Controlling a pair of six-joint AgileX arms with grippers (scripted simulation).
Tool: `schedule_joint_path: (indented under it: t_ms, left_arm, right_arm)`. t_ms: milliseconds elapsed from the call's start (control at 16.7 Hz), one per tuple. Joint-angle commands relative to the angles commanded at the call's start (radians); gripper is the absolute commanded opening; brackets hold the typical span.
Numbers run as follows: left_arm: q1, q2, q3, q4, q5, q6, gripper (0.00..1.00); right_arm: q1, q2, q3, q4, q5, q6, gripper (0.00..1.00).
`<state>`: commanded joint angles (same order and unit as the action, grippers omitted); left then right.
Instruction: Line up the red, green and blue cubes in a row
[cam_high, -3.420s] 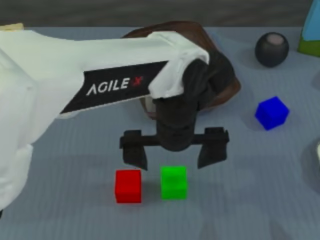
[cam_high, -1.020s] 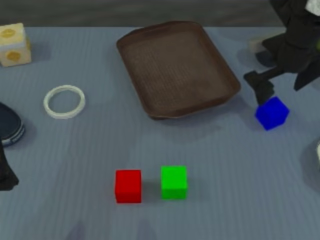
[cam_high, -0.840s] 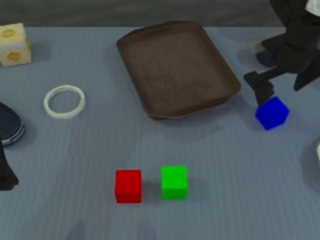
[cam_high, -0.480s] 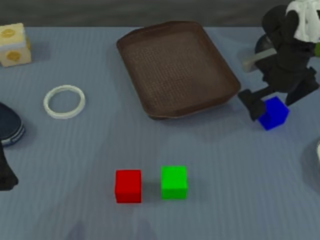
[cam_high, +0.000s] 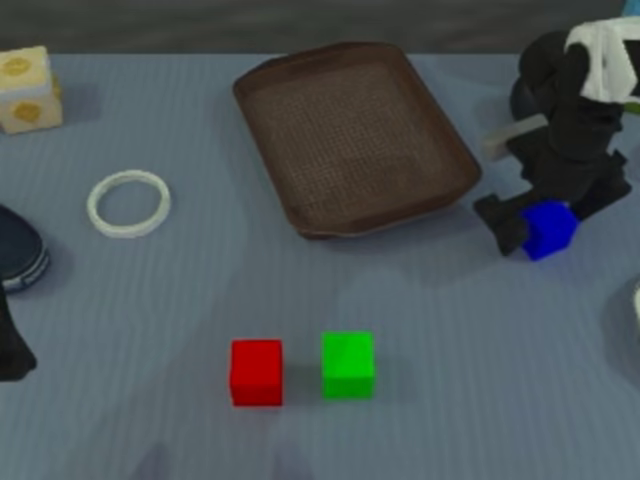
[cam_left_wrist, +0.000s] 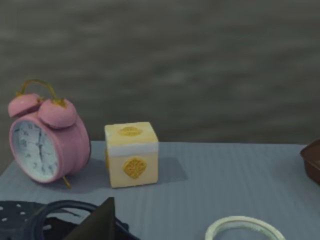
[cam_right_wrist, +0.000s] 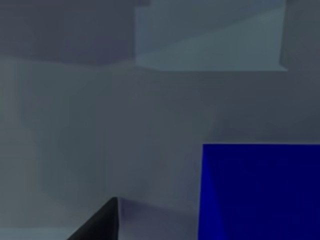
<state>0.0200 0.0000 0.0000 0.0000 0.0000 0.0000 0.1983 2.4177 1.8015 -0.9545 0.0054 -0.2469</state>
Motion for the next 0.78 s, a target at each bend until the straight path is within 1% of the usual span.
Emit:
schedule_joint_path:
  t_ms: [660, 720, 780]
  left_arm:
    - [0.0, 0.0, 0.0, 0.0, 0.0, 0.0, 1.0]
    - [0.0, 0.0, 0.0, 0.0, 0.0, 0.0, 1.0]
    - [0.0, 0.0, 0.0, 0.0, 0.0, 0.0, 1.0]
  right_arm:
    - [0.0, 0.0, 0.0, 0.0, 0.0, 0.0, 0.02]
    - [0.0, 0.0, 0.0, 0.0, 0.0, 0.0, 0.0]
    - [0.0, 0.0, 0.0, 0.0, 0.0, 0.0, 0.0]
